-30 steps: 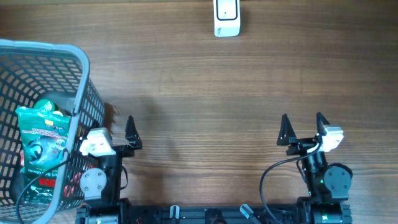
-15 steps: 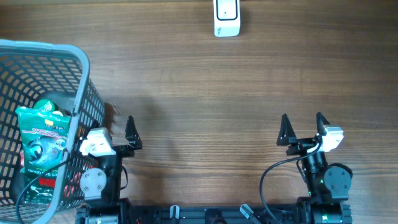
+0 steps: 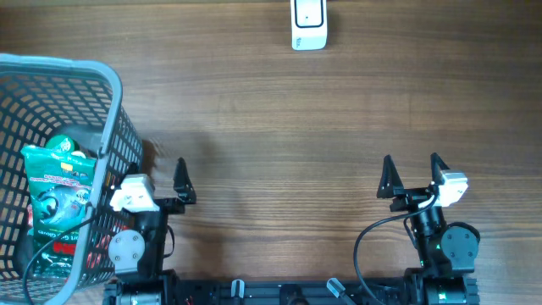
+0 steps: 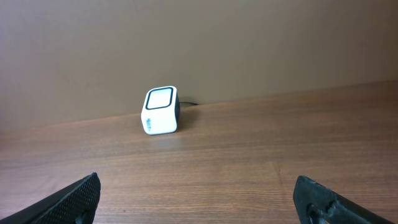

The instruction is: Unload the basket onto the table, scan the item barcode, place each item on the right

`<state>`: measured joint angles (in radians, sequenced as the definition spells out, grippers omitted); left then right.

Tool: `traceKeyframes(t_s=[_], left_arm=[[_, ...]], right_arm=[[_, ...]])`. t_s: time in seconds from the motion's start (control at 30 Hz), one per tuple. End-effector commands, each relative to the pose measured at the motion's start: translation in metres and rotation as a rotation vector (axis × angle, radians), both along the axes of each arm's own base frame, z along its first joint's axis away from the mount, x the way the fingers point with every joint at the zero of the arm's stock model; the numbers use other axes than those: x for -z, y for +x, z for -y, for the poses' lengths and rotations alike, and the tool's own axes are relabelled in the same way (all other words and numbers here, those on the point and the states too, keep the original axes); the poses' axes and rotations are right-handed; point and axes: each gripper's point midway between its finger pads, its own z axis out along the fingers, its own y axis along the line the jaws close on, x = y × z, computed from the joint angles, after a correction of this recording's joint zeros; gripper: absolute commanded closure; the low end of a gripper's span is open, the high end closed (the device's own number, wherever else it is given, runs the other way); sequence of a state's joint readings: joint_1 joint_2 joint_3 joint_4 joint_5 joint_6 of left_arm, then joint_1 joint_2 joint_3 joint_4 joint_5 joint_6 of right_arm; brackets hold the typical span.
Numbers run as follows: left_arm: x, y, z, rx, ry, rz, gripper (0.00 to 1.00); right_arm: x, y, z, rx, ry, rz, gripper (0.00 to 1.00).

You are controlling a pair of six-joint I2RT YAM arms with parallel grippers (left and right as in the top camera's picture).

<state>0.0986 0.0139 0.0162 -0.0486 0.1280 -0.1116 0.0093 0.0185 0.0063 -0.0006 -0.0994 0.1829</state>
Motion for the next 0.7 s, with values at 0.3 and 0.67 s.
traceKeyframes(t_s=[0.3, 0.67], left_arm=[[-0.073, -0.023, 0.057, 0.338, -0.126, 0.140, 0.00], [-0.180, -0.032, 0.071, 0.435, -0.180, 0.170, 0.00]], right_arm=[[0.001, 0.001, 0.005, 0.028, 0.010, -0.004, 0.00], [0.001, 0.001, 0.005, 0.028, 0.010, -0.004, 0.00]])
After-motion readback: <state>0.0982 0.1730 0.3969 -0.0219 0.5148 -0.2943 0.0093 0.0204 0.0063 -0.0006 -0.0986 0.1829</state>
